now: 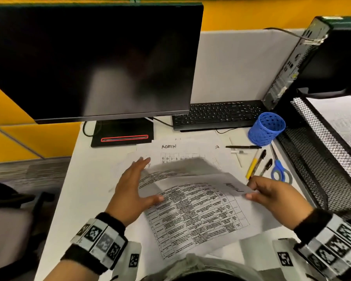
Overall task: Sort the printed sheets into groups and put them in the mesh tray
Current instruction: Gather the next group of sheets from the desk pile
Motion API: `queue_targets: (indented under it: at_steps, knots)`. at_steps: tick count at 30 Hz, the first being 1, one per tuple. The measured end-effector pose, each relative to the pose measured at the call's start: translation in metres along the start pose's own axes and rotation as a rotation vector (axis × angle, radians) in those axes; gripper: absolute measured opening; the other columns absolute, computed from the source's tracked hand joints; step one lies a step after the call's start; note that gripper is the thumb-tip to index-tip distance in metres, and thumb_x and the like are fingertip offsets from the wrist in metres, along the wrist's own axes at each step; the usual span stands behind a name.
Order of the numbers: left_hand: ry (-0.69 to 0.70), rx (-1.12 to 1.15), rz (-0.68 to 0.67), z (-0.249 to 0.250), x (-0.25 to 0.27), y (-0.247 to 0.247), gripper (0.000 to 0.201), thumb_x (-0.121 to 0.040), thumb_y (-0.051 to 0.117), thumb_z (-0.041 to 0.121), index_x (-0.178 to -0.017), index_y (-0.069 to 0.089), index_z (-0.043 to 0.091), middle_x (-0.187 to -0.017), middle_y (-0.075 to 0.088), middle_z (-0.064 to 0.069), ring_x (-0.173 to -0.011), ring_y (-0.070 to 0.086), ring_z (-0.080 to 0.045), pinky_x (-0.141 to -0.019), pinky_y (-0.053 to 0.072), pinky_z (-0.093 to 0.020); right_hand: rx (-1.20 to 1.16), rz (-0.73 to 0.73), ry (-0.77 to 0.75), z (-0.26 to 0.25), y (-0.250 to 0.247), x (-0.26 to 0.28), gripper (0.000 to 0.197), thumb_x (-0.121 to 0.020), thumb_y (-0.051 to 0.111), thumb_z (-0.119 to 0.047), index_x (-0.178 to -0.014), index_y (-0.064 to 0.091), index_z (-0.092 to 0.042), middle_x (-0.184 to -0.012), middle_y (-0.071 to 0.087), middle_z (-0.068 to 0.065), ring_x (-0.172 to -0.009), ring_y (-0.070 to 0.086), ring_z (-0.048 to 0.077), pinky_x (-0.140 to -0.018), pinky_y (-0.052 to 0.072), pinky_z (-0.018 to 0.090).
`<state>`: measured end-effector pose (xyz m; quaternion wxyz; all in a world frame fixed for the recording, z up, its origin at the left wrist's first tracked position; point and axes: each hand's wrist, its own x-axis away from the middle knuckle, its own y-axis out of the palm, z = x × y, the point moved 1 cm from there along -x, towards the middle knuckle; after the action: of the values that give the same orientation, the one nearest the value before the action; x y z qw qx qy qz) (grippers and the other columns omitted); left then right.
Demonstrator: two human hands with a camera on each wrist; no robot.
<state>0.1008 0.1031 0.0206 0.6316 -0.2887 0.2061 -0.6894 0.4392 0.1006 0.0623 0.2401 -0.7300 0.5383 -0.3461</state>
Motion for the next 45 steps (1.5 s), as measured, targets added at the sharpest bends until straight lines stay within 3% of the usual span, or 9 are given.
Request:
queue_targets:
  at_steps: [7,11,14,21,24,27,31,38,45]
  knots:
    - [-0.01,0.092,-0.131,0.025,-0.001,0.006,0.019,-0.07,0.079,0.027,-0.084,0.068,0.033,-0.079,0.072,0.01,-0.076,0.062,0.001,-0.065,0.046,-0.015,-0.145,0.038,-0.061,-0.021,0.01,-0.009,0.014,-0.077,0.071,-0.033,-0.073,0.057,-0.03,-0.068,0.065,-0.009,-0.063,0.056,0.004,-0.058,0.041,0.018]
    - [-0.101,0.154,-0.106,0.013,0.008,0.003,0.022,-0.071,0.079,0.02,-0.069,0.065,0.037,-0.065,0.07,0.025,-0.065,0.061,0.012,-0.053,0.04,-0.005,-0.336,-0.081,0.002,-0.027,0.02,-0.026,0.03,-0.074,0.061,-0.058,-0.068,0.061,-0.029,-0.067,0.064,-0.005,-0.063,0.056,0.002,-0.066,0.044,0.02]
    - [-0.144,0.199,-0.106,-0.001,0.017,-0.006,0.023,-0.07,0.08,0.017,-0.063,0.069,0.036,-0.067,0.071,0.022,-0.063,0.063,0.008,-0.053,0.041,-0.006,-0.586,-0.052,0.275,-0.01,0.03,-0.055,0.057,-0.089,0.037,-0.06,-0.082,0.069,-0.013,-0.074,0.069,0.007,-0.065,0.063,0.018,-0.061,0.047,0.03]
    - [-0.12,0.285,-0.198,-0.022,0.047,-0.029,0.028,-0.073,0.073,-0.005,-0.068,0.078,0.023,-0.079,0.076,-0.001,-0.077,0.07,-0.014,-0.074,0.053,-0.023,-0.566,-0.113,0.729,0.025,0.085,-0.102,0.041,-0.086,0.063,-0.026,-0.117,0.059,0.0,-0.093,0.066,0.017,-0.079,0.06,0.029,-0.07,0.051,0.035]
    - [-0.115,0.32,-0.226,-0.029,0.056,-0.03,0.029,-0.069,0.073,-0.006,-0.068,0.079,0.023,-0.081,0.076,-0.002,-0.078,0.07,-0.017,-0.072,0.052,-0.023,-0.314,-0.192,0.643,0.012,0.101,-0.109,0.066,-0.082,0.066,-0.039,-0.132,0.047,-0.001,-0.122,0.061,0.018,-0.091,0.057,0.026,-0.073,0.051,0.033]
    - [-0.136,0.365,-0.222,-0.036,0.062,-0.029,0.034,-0.072,0.066,-0.015,-0.068,0.079,0.016,-0.077,0.076,-0.001,-0.072,0.069,-0.012,-0.068,0.05,-0.018,-0.168,-0.237,0.575,0.002,0.11,-0.11,0.055,-0.084,0.065,-0.036,-0.123,0.054,0.0,-0.111,0.062,0.013,-0.083,0.055,0.023,-0.07,0.048,0.029]
    - [-0.143,0.392,-0.169,-0.031,0.064,-0.035,0.017,-0.061,0.082,0.036,-0.07,0.079,0.022,-0.08,0.076,0.0,-0.076,0.069,-0.009,-0.07,0.05,-0.014,-0.079,-0.167,0.56,0.0,0.105,-0.105,0.044,-0.089,0.059,-0.032,-0.118,0.057,0.001,-0.118,0.062,0.013,-0.1,0.059,0.028,-0.075,0.042,0.025]
    - [-0.144,0.286,-0.06,-0.033,0.058,-0.051,0.039,-0.071,0.075,0.002,-0.067,0.076,0.041,-0.077,0.076,0.013,-0.074,0.068,0.001,-0.065,0.047,-0.007,-0.12,0.031,0.546,0.018,0.088,-0.091,0.031,-0.087,0.061,-0.025,-0.059,0.05,-0.019,-0.069,0.056,0.001,-0.074,0.053,0.022,-0.064,0.037,0.025]
    - [-0.152,0.423,0.081,-0.029,0.047,-0.055,0.042,-0.045,0.081,0.039,-0.085,0.075,0.03,-0.089,0.076,0.012,-0.083,0.07,-0.004,-0.075,0.051,-0.027,-0.497,0.167,0.515,0.032,0.074,-0.076,0.029,-0.083,0.067,-0.018,-0.108,0.065,-0.002,-0.102,0.069,0.013,-0.095,0.064,0.029,-0.091,0.05,0.04]
